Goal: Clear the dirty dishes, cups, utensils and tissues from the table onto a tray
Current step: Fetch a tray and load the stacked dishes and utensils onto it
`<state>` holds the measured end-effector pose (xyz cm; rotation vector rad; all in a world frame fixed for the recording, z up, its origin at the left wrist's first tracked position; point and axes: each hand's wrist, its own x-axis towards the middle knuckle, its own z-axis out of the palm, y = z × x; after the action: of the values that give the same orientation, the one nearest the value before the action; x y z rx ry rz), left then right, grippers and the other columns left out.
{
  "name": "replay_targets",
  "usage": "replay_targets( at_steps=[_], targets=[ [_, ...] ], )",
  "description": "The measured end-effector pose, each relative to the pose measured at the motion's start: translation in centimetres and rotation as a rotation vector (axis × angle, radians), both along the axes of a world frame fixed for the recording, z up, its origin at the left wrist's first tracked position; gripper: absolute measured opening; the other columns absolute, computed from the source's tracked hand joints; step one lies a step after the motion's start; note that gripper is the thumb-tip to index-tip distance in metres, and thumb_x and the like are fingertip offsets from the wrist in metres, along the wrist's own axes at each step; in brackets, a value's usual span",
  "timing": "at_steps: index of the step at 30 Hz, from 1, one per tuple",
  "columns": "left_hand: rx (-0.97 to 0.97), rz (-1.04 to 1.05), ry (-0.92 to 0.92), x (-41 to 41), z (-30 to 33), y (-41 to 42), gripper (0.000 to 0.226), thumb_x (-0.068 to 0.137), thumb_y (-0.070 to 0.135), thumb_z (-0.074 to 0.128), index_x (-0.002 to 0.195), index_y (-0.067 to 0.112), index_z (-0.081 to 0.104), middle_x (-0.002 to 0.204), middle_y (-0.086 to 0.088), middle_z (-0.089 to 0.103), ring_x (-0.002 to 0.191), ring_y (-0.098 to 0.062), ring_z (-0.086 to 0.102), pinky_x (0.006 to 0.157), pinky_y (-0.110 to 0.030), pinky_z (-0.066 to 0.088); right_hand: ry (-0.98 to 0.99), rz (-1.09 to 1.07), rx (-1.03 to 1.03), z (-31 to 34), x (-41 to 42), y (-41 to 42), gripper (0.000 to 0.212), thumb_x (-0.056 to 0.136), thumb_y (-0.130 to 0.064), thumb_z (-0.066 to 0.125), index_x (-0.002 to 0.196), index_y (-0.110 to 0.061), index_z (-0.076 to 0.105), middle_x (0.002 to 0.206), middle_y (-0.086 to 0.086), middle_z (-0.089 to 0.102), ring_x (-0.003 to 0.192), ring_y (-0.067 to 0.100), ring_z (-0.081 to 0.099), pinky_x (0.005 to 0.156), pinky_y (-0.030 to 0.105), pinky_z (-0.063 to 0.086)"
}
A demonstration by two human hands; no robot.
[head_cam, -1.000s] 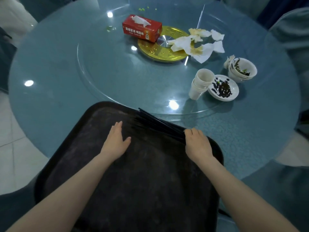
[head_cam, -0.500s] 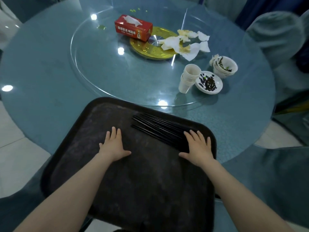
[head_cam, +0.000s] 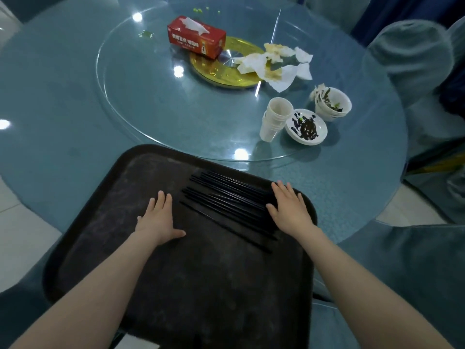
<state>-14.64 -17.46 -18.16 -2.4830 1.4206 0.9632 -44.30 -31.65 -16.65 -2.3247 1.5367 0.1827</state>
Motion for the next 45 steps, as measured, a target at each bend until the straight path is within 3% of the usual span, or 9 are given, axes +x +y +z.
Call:
replay_targets(
  at_steps=[9,15,22,25,28,32,37,40,45],
  targets=[
    [0.036,0.062,-0.079,-0.8,0.9,-0.5,0.120,0.068,0.049,0.079,0.153,0.023,-0.002,0.160,0.006,-0.013,0.148,-0.019,-0.002,0.114,-0.056,0.021,-0.019,0.086,-0.002,-0.9,3.8,-10.2,0.062,0.100,-0.038,0.034,0.152,-0.012,0.012,0.161,0.009,0.000,0.148,0.026,0.001,0.118,0.048,0.012],
    [0.052,0.037,-0.120,-0.8,1.1,-0.4,0.119,0.070,0.055,0.075,0.152,0.024,-0.005,0.159,0.007,-0.017,0.148,-0.017,-0.004,0.114,-0.056,0.021,0.089,0.095,0.029,-2.2,5.2,-10.1,0.076,0.096,-0.055,0.027,0.152,-0.015,-0.005,0.159,0.005,-0.016,0.146,0.027,-0.014,0.115,0.052,-0.002],
    [0.034,0.027,-0.124,-0.9,1.3,-0.2,0.118,0.071,0.058,0.072,0.152,0.026,-0.007,0.159,0.008,-0.018,0.147,-0.015,-0.005,0.115,-0.055,0.017,0.085,0.171,0.023,-1.9,5.3,-9.8,0.081,0.093,-0.063,0.028,0.152,-0.018,-0.003,0.160,0.001,-0.014,0.147,0.023,-0.010,0.115,0.055,-0.001],
    [0.030,0.037,-0.109,-0.9,1.3,-0.1,0.118,0.071,0.056,0.073,0.152,0.026,-0.007,0.159,0.008,-0.019,0.147,-0.016,-0.006,0.116,-0.055,0.017,-0.119,0.100,-0.018,-1.5,5.4,-9.9,0.074,0.091,-0.053,0.048,0.150,-0.017,0.023,0.158,0.003,0.019,0.146,0.024,0.017,0.115,0.048,0.015],
    [0.016,0.063,-0.083,-0.9,1.1,-0.1,0.119,0.070,0.054,0.075,0.152,0.026,-0.007,0.159,0.007,-0.018,0.147,-0.017,-0.006,0.116,-0.054,0.016,-0.494,-0.144,-0.106,-0.7,6.0,-10.4,0.058,0.085,-0.032,0.066,0.136,-0.010,0.046,0.135,0.008,0.053,0.125,0.024,0.047,0.103,0.035,0.036],
    [0.004,0.091,-0.060,-0.8,1.0,-0.3,0.120,0.069,0.051,0.077,0.152,0.026,-0.005,0.159,0.007,-0.017,0.147,-0.016,-0.006,0.116,-0.054,0.014,-0.802,-0.397,0.028,1.3,8.5,-12.2,0.071,0.076,-0.031,0.075,0.135,-0.013,0.040,0.134,0.003,0.051,0.116,0.011,0.047,0.093,0.025,0.034],
    [-0.007,0.114,-0.044,-0.7,0.7,-0.2,0.119,0.069,0.050,0.078,0.152,0.028,-0.004,0.159,0.009,-0.017,0.147,-0.015,-0.007,0.116,-0.056,0.014,-0.922,-0.617,0.102,2.5,11.3,-15.2,0.084,0.072,-0.028,0.078,0.139,-0.011,0.030,0.133,0.004,0.054,0.120,0.023,0.052,0.104,0.036,0.040],
    [-0.017,0.115,-0.048,-0.7,0.5,-0.2,0.120,0.068,0.051,0.078,0.152,0.028,-0.004,0.159,0.009,-0.017,0.147,-0.015,-0.007,0.116,-0.056,0.013,-0.903,-0.600,0.070,2.3,12.1,-15.4,0.067,0.071,-0.027,0.079,0.124,-0.009,0.043,0.116,0.003,0.062,0.108,0.026,0.059,0.095,0.036,0.046],
    [-0.055,0.089,-0.082,-0.5,0.2,0.4,0.119,0.068,0.057,0.075,0.152,0.030,-0.005,0.159,0.009,-0.015,0.147,-0.014,-0.006,0.114,-0.058,0.005,-0.878,-0.396,0.190,1.5,14.0,-11.0,0.060,0.066,-0.030,0.083,0.114,-0.019,0.048,0.100,-0.009,0.062,0.095,0.016,0.062,0.085,0.031,0.048]
  ],
)
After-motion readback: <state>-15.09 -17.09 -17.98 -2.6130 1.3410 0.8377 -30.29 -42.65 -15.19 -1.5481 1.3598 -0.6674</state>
